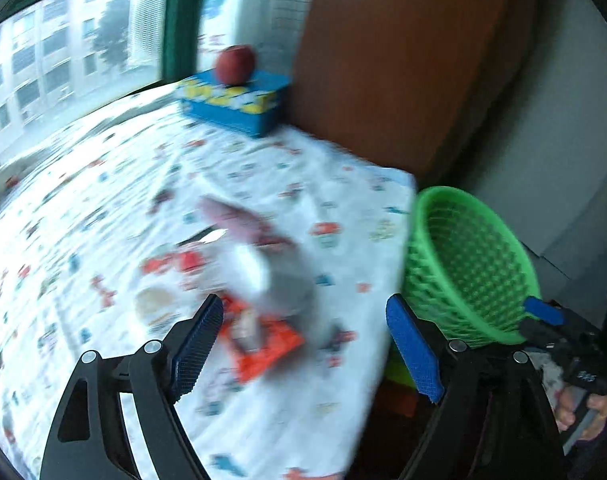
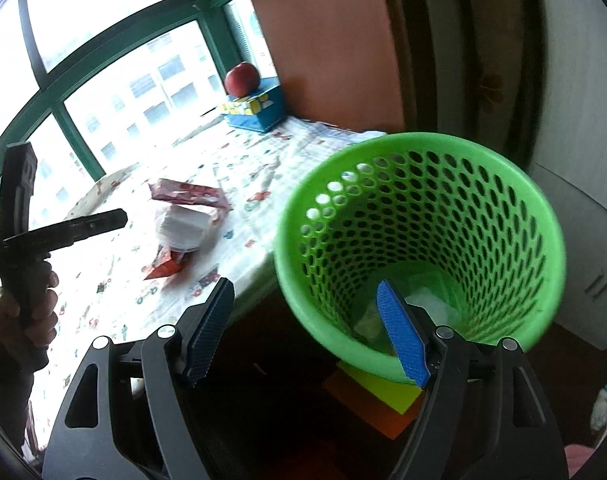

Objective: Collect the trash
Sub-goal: 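Move the left gripper back to the ledge and grasp the labeled round dessert cup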

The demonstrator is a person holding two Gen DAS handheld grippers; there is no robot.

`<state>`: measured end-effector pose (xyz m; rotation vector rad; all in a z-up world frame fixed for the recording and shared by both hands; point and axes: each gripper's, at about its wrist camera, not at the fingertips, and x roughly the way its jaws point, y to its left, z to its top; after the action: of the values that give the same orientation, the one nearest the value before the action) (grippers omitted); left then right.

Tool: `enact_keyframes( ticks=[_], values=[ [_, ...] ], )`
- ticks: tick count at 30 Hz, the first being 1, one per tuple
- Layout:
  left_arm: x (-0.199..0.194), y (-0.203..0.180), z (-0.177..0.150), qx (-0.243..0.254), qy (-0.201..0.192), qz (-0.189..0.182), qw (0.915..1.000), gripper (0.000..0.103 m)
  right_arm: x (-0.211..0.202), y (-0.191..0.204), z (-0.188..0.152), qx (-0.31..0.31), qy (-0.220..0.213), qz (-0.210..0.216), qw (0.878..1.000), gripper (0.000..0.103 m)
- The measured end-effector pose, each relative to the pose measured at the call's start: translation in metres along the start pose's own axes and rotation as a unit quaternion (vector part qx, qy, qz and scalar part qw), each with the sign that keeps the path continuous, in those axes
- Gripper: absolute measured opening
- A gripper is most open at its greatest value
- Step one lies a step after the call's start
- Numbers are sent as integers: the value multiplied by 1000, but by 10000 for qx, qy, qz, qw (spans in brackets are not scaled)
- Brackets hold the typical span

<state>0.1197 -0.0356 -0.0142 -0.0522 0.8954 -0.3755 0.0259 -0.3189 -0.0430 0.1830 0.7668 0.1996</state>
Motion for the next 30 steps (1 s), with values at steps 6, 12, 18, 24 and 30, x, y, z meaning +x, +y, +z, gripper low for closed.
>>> enact_keyframes(
  ticks=[6, 12, 18, 24, 30],
  values=[
    [17, 56, -15, -248, 205, 431, 9985, 83, 9, 17, 4, -129, 73, 119, 9998, 74],
    [41, 86, -24, -483, 463, 527, 9964, 83, 19, 30, 6, -252, 178, 196, 9993, 74],
    [58, 93, -25, -473, 595, 542, 9956, 83, 29, 43, 9, -338, 261, 276, 9987, 74],
    [68, 102, -24, -534, 623, 564, 9950, 83, 39, 53, 8, -410, 369, 357, 9978, 74],
    [72, 106, -23, -648, 574, 443, 9953, 69, 47, 64, 8, -513, 445, 432, 9968, 74]
  ],
)
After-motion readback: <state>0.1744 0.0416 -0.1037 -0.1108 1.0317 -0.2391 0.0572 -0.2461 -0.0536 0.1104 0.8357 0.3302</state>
